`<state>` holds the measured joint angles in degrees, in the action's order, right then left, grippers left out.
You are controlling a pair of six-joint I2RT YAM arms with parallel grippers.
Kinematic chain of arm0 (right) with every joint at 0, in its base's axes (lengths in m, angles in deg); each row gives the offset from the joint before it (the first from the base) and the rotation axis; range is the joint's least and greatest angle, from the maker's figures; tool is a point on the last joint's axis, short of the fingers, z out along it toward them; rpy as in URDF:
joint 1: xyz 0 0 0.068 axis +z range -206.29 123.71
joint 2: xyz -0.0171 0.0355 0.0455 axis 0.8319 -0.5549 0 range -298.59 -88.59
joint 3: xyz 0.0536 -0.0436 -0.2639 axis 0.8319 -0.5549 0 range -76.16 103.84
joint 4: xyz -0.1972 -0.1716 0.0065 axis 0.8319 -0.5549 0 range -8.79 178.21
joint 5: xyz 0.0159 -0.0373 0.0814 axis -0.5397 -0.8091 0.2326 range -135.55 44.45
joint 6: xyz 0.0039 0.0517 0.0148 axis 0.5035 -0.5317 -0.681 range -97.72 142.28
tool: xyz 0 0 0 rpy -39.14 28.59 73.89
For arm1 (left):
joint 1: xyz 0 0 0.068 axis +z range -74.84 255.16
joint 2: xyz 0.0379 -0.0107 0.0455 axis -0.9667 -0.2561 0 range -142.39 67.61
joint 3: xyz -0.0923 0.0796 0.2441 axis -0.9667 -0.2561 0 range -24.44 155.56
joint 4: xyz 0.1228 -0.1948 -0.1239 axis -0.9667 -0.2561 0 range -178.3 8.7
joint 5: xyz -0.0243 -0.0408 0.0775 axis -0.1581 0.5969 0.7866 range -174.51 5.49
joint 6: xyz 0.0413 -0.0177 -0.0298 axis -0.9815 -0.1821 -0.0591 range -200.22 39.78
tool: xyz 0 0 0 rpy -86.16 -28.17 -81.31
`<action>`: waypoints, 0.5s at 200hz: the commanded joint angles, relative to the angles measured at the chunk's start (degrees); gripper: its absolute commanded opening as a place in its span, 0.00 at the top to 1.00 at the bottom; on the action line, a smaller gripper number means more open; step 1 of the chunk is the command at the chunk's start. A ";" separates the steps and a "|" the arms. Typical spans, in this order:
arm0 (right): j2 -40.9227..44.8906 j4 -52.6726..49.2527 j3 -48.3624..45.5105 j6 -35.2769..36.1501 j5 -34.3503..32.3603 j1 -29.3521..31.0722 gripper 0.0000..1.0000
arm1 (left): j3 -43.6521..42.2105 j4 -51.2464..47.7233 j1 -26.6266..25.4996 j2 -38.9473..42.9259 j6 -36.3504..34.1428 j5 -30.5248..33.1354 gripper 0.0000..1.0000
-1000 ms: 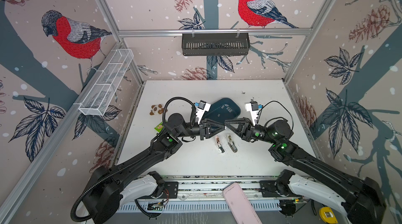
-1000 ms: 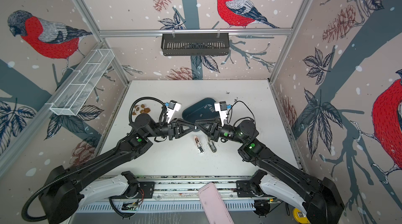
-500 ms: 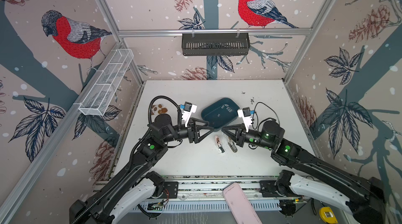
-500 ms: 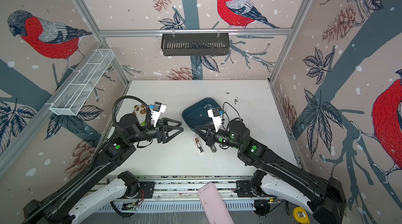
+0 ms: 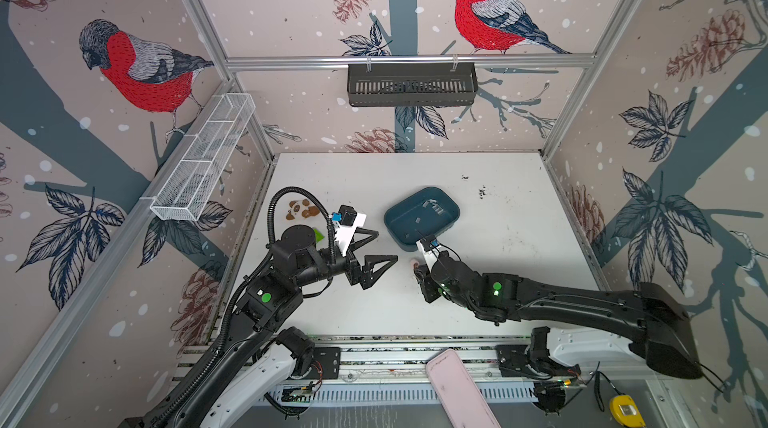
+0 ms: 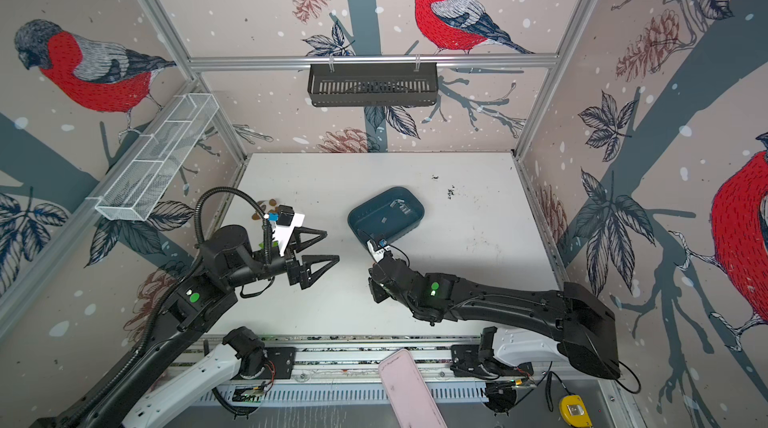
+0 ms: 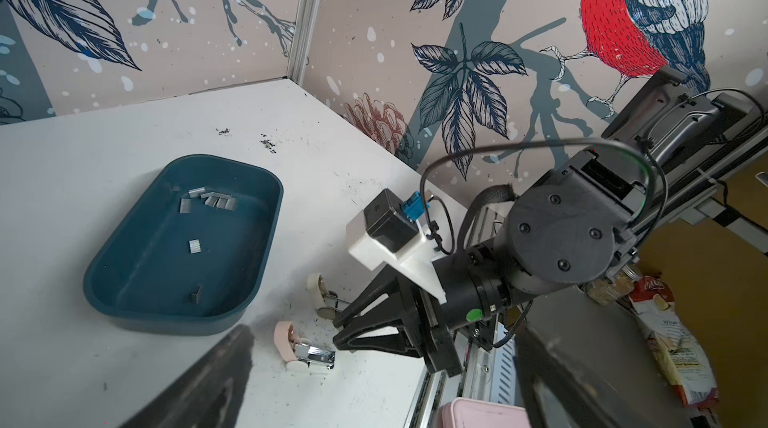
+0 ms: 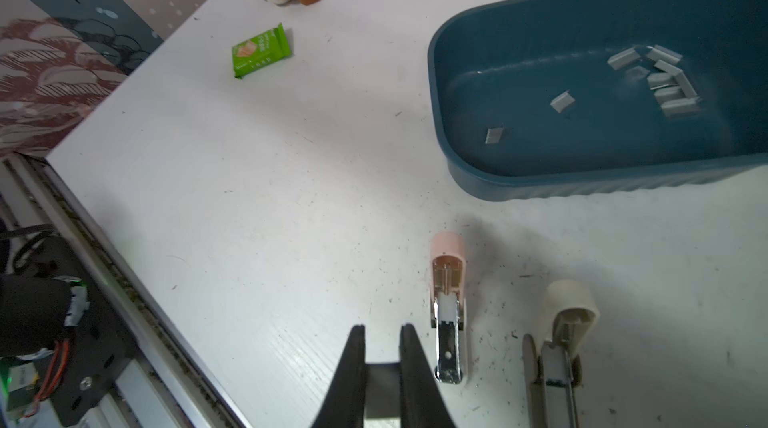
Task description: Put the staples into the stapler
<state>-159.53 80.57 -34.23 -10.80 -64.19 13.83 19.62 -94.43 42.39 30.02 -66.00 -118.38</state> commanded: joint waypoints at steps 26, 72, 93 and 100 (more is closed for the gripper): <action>-4.46 0.32 -0.17 -1.14 -3.32 0.01 0.86 | 0.00 -1.12 0.32 2.56 -4.99 0.26 0.03; -7.01 2.16 -1.89 0.66 -0.29 -2.53 0.86 | -1.67 0.16 0.27 5.86 -5.87 -0.96 0.03; -8.36 2.30 -1.60 1.46 0.76 -3.30 0.86 | -2.02 0.80 0.26 6.53 -6.25 -0.70 0.03; -8.76 2.31 -1.47 1.64 0.89 -3.48 0.86 | -2.02 0.96 0.27 6.47 -6.30 -0.64 0.03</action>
<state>-167.27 81.27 -36.04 -10.56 -64.56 10.95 17.80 -95.28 42.48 36.30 -71.14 -118.88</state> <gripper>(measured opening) 0.147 0.972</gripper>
